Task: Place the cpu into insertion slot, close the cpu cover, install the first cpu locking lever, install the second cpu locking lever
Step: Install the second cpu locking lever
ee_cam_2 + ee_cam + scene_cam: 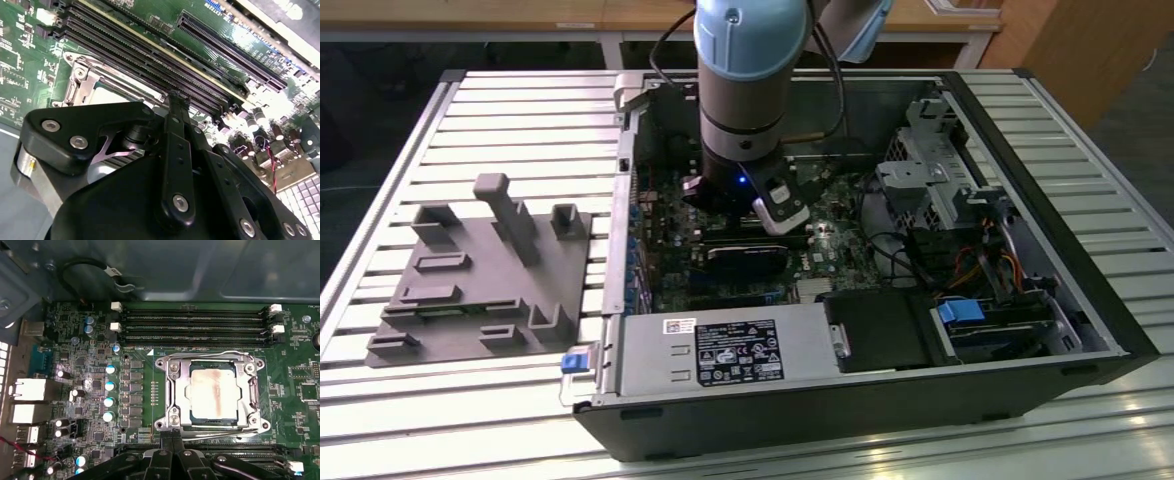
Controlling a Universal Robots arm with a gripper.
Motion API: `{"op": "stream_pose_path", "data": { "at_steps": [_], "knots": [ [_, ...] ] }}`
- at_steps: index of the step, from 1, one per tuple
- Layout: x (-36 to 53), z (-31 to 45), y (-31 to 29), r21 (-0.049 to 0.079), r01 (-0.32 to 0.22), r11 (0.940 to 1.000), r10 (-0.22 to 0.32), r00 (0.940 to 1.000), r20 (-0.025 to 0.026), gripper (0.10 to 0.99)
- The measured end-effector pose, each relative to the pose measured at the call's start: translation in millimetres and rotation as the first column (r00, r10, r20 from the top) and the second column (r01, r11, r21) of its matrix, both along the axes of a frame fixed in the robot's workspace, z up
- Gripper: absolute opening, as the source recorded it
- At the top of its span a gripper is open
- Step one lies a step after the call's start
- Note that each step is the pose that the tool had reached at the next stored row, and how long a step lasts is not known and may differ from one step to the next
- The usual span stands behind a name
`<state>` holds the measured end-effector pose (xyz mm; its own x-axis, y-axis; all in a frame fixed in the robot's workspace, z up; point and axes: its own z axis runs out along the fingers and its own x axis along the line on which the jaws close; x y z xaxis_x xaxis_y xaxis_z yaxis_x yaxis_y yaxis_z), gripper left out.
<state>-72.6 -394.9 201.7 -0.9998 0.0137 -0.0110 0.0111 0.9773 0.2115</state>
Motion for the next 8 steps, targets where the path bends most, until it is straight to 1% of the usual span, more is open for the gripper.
{"op": "stream_pose_path", "data": {
  "at_steps": [8],
  "knots": [
    [-0.7,-4.1,0.0,0.000,0.000,1.0000,0.000,1.0000,0.0000,0.106]
  ]
}}
